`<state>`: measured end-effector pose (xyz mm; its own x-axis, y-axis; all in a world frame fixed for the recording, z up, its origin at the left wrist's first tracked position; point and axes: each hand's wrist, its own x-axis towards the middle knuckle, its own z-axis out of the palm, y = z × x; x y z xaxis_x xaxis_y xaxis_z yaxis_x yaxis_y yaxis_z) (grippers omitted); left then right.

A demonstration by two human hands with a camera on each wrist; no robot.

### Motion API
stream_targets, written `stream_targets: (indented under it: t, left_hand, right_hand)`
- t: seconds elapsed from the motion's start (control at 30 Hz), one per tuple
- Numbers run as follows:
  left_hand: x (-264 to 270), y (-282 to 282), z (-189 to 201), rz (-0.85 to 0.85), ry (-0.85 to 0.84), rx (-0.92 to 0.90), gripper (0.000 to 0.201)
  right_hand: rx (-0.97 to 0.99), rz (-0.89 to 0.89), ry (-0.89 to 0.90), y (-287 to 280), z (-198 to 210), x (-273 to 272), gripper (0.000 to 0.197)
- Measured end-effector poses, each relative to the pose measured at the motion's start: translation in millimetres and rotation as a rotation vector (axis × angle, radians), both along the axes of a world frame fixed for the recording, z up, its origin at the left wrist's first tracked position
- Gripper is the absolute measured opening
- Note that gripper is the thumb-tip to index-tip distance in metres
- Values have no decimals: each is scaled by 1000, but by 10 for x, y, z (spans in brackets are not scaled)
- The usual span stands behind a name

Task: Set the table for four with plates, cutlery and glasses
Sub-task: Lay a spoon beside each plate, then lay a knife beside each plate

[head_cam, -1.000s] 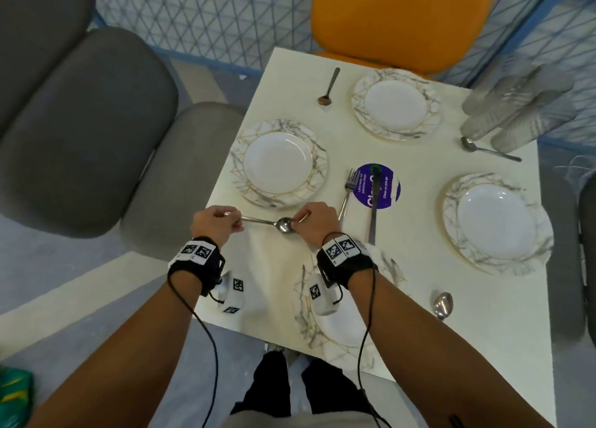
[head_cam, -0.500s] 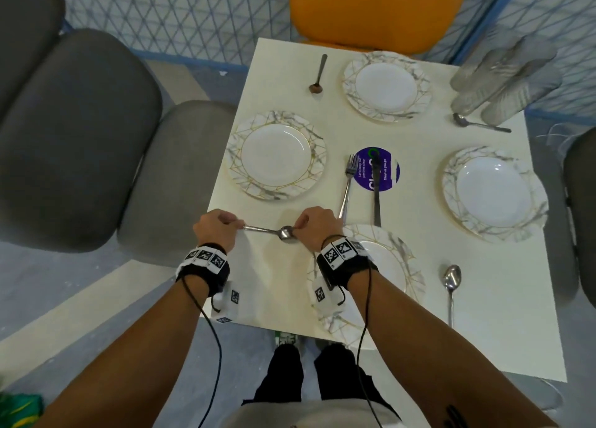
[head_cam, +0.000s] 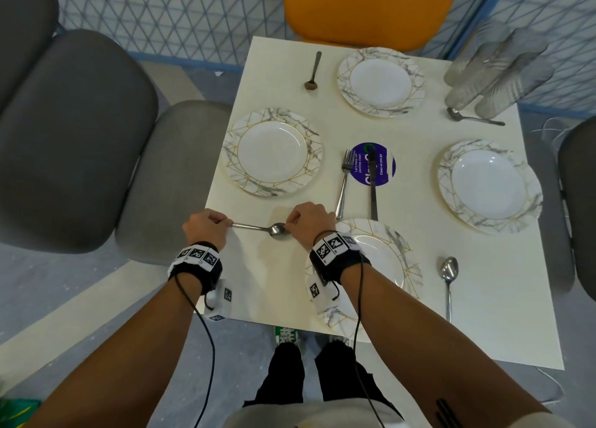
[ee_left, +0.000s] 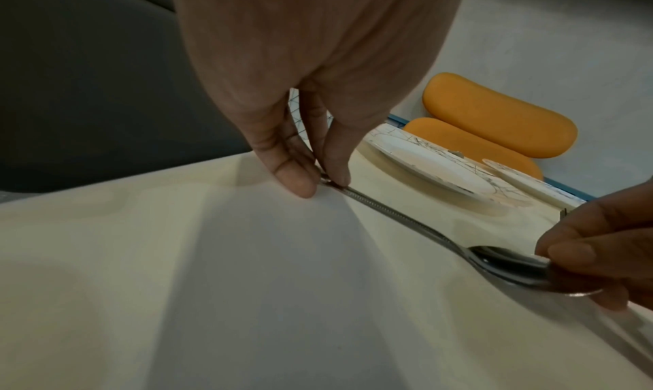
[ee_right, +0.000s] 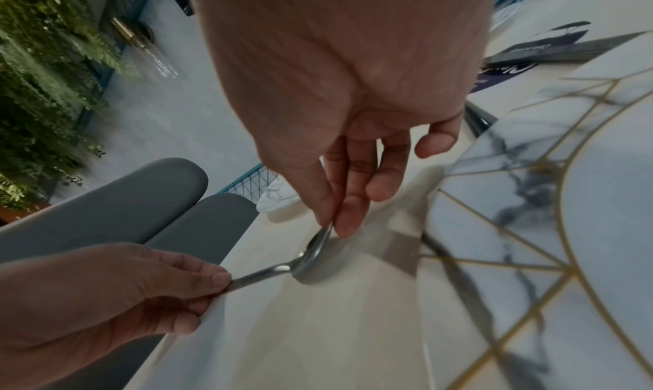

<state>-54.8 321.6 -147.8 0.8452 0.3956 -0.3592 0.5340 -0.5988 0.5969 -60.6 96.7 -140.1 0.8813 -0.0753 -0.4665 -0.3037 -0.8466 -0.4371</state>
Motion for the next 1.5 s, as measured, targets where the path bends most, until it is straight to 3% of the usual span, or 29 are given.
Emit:
stream_targets:
  t: [0.43,0.73,0.9,1.07,1.27,1.5]
  left_hand:
    - [94,-135,231,-33,-69,24,20]
    - [440,-1091,601,-267,-206,-176,20]
    - [593,-1733,660,-351,-124,-289,15]
    - [673,-2306,564,-409,-34,-353,13]
    - [750,-2818,326,-341,112,-425,13]
    - [892,-3016,69,-284,191,-385,27]
  right_hand:
    - [75,-45,-53,-111,216,23,17]
    - [243,-288,-232,-804,453,146,7]
    - [203,-372,-270,-1338,477,218,15]
    - [85,-377,-173,-1760,378,401,17]
    - [36,-336,-97,-2051,144,681,21]
    - [-4,-286,-63,-2098,-167,940,47]
